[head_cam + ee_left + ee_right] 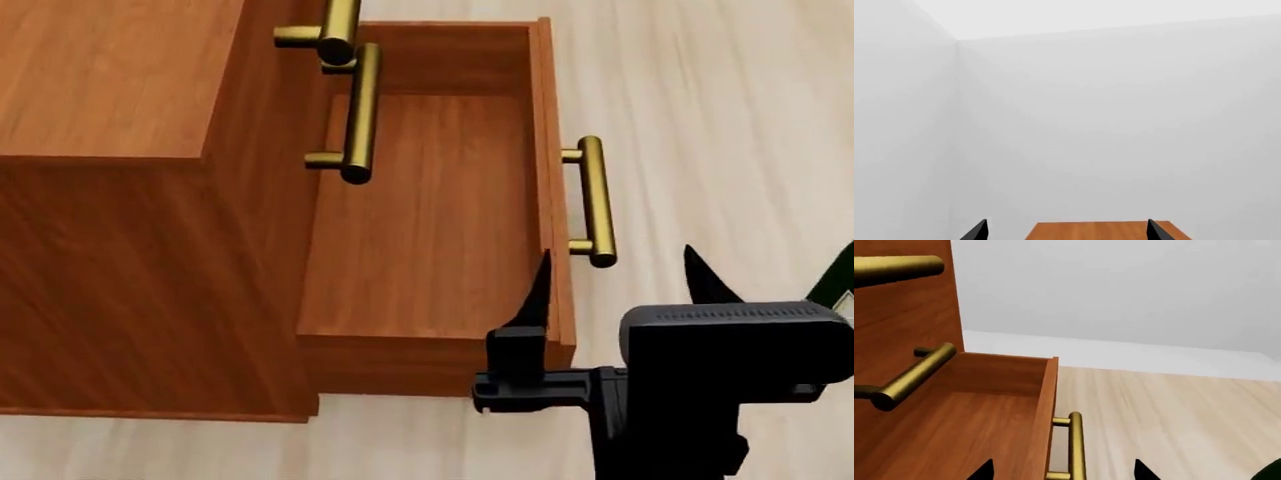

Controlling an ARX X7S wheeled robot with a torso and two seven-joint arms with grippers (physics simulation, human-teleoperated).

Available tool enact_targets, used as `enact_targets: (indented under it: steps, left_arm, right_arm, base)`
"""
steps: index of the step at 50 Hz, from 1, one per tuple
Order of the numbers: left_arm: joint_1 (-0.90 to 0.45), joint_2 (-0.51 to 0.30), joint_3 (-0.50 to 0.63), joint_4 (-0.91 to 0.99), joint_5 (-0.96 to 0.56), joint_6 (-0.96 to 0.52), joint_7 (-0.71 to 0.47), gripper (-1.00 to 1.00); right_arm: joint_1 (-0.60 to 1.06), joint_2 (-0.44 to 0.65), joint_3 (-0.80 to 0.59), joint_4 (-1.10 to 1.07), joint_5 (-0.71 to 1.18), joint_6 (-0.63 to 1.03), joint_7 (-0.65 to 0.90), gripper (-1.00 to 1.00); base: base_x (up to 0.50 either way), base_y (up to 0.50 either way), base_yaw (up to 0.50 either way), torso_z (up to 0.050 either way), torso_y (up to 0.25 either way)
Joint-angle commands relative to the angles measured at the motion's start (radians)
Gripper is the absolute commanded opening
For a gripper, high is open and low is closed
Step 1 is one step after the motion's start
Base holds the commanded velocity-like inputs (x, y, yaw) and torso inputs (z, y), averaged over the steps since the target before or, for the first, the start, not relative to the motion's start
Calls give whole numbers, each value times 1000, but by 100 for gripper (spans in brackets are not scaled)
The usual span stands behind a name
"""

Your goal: Put the bowl in the bottom drawer of the cabinet.

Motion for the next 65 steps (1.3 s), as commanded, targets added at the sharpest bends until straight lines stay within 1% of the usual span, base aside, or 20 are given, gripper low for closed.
enact_targets:
  steps: [1,8,17,19,21,22,25,27,29,34,40,43,48,58,65]
  left_arm:
    - [-1,-1,6,-2,1,5,-4,100]
    - [13,-6,-4,-1,2,16,-3,100]
    - [-1,-40,-28,15,-27,-1,-24,100]
    - [-5,-41,-27,16,-30,-1,-27,100]
    - [-7,-39,-22,17,-27,0,-27,100]
    - [-6,-36,-18,15,-24,2,-25,100]
    - [-4,-33,-11,13,-18,6,-22,100]
    - [-5,-33,-10,12,-18,7,-22,100]
    - [-7,-32,-6,10,-17,9,-20,100]
    - [-5,-28,-4,4,-13,18,-16,100]
    - [11,-24,-9,2,-14,35,-11,100]
    - [21,-25,-9,-3,-6,43,-3,100]
    - [30,-20,-13,-12,-1,58,2,100]
    - [48,-15,-6,-24,25,78,16,100]
    - [52,-12,2,-28,35,85,20,100]
  right_arm:
    - [24,32,59,-157,53,147,59,100]
    - [89,51,147,-308,160,383,123,100]
    - [124,32,269,-389,297,621,170,100]
    - [163,-7,372,-417,379,765,189,100]
    - [204,-25,446,-444,446,853,195,100]
    - [214,-5,493,-416,578,873,277,100]
    - [261,77,567,-301,1019,869,635,100]
    - [280,134,544,-254,1208,846,798,100]
    - [287,187,508,-220,1305,823,893,100]
    - [300,289,455,-184,1455,750,1025,100]
    - [279,355,438,-163,1534,702,1073,100]
    - [248,386,471,-161,1546,699,1065,100]
    - [210,469,517,-156,1616,655,1100,100]
    - [141,537,601,-136,1650,641,1088,100]
    - [83,547,693,-109,1642,655,1054,100]
  base:
    - [0,0,0,0,0]
    - [0,0,0,0,0]
    - [0,0,0,0,0]
    - [0,0,0,0,0]
    - [0,0,0,0,0]
    - [0,0,0,0,0]
    - [0,0,0,0,0]
    - [0,0,0,0,0]
    - [0,0,0,0,0]
    - [0,0,0,0,0]
    - [0,0,0,0,0]
    - [0,0,0,0,0]
    - [0,0,0,0,0]
    - [0,0,0,0,0]
    - [0,0,0,0,0]
